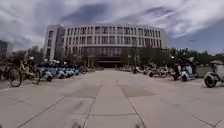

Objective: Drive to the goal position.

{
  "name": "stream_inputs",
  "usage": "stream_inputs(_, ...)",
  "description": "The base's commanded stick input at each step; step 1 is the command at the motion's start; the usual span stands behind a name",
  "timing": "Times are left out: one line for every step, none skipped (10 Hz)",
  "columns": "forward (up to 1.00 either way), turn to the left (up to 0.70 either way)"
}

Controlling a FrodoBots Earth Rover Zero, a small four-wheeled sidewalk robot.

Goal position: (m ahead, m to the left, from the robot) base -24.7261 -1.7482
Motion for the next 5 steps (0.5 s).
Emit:
stream_inputs(0.7,0.0)
stream_inputs(0.7,0.0)
stream_inputs(0.7,0.0)
stream_inputs(0.7,0.0)
stream_inputs(0.7,0.0)
